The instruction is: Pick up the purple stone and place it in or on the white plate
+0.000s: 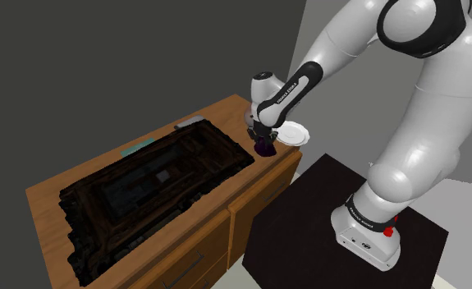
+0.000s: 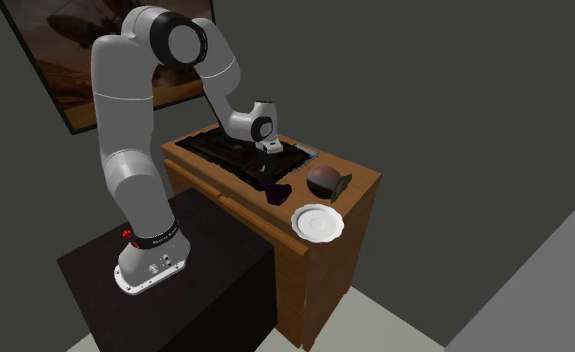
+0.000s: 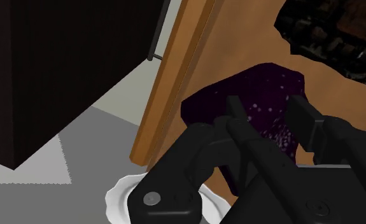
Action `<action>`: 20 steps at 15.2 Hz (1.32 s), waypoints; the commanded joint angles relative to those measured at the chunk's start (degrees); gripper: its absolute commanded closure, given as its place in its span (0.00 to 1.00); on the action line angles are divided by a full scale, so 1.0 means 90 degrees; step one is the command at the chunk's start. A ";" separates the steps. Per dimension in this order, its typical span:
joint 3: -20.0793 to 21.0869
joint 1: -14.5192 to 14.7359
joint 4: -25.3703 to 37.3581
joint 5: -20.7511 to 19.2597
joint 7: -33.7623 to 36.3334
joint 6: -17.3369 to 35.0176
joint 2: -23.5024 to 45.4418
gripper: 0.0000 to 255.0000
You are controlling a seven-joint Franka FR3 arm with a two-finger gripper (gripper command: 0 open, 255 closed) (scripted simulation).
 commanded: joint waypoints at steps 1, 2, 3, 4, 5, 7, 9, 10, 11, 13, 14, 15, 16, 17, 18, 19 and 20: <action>-0.0022 -0.0011 -0.0020 -0.0002 0.0006 -0.0101 0.0030 1.00; -0.0023 -0.0012 -0.0054 -0.0005 0.0011 -0.0080 0.0016 1.00; -0.0012 0.0000 -0.0056 0.0003 0.0026 -0.0091 0.0004 1.00; -0.0001 0.0018 -0.0042 0.0007 0.0050 -0.0104 0.0009 1.00; 0.0000 0.0008 -0.0064 0.0014 0.0035 -0.0107 -0.0018 1.00; -0.0026 -0.0024 -0.0048 -0.0006 -0.0005 -0.0082 0.0018 1.00; 0.0025 -0.0055 -0.0066 0.0100 -0.0091 -0.0233 -0.0159 1.00; 0.0035 -0.0023 -0.0034 0.0070 -0.0054 -0.0171 -0.0119 1.00; 0.0035 -0.0023 -0.0034 0.0070 -0.0054 -0.0171 -0.0119 0.00; -0.0155 0.0181 0.0548 -0.0631 0.0015 -0.0779 0.0119 0.00; -0.0234 0.0287 0.0845 -0.0939 0.0012 -0.1078 0.0251 0.00; -0.0299 0.0391 0.1146 -0.1228 -0.0010 -0.1372 0.0392 0.00; -0.0358 0.0497 0.1449 -0.1500 -0.0050 -0.1661 0.0539 0.00; -0.0391 0.0556 0.1600 -0.1627 -0.0078 -0.1801 0.0615 0.00; -0.0416 0.0551 0.1584 -0.1668 -0.0053 -0.1731 0.0669 0.00; -0.0441 0.0545 0.1569 -0.1710 -0.0027 -0.1662 0.0724 0.00; -0.0465 0.0539 0.1557 -0.1752 -0.0001 -0.1594 0.0780 0.00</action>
